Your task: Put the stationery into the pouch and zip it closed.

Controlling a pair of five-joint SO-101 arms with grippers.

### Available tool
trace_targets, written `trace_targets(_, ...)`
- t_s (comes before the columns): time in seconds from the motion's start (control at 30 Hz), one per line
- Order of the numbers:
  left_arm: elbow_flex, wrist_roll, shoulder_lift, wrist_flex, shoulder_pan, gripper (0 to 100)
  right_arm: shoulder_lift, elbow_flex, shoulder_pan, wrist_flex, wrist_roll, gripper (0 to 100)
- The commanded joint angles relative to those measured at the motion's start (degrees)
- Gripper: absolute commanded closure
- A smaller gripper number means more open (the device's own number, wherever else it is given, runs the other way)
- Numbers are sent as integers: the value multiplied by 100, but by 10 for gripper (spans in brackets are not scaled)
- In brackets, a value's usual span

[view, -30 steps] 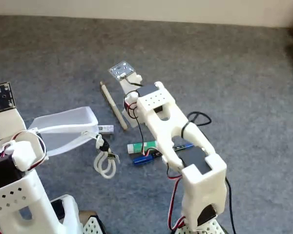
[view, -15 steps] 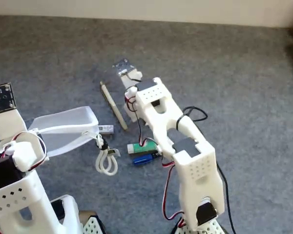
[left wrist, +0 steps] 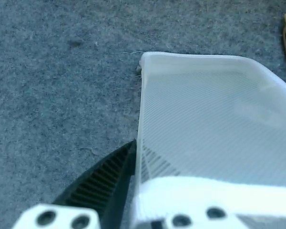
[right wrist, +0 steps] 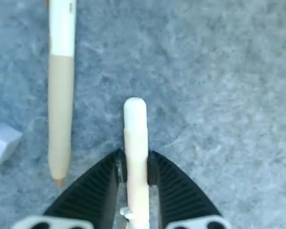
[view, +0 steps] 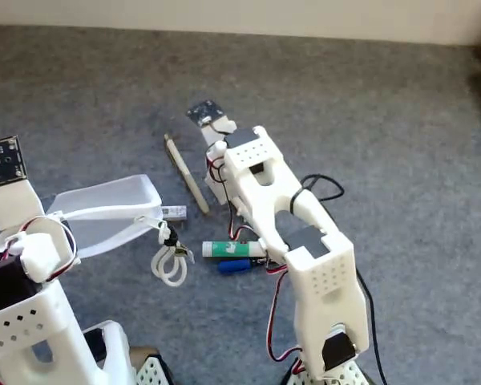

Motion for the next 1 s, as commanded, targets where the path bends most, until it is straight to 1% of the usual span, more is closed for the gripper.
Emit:
trace_targets(0.0, 4, 70, 92, -105, -66, 995, -673, -84, -48, 198, 18, 992)
trace_targets(0.23, 13, 70, 92, -114, -66, 995, -1525, 708, -57, 207, -18, 992)
trace_targets(0.37, 13, 70, 92, -123, -66, 995, -2229, 1112, -48, 189, -466, 992)
trace_targets(0.43, 13, 70, 92, -123, -66, 995, -2615, 1385, -48, 180, -554, 992)
trace_targets(0.63, -40, 79, 92, -132, -40, 995, -3996, 2492, -57, -268, -554, 992)
trace_targets(0.8, -215, 79, 101, -123, -22, 995, -5297, 3160, -75, -286, -580, 992)
trace_targets(0.87, -303, 79, 127, -123, 13, 995, -5763, 3371, -75, -286, -870, 992)
trace_targets(0.97, -356, 105, 136, -123, 295, 995, -6404, 3565, -75, -277, -1240, 992)
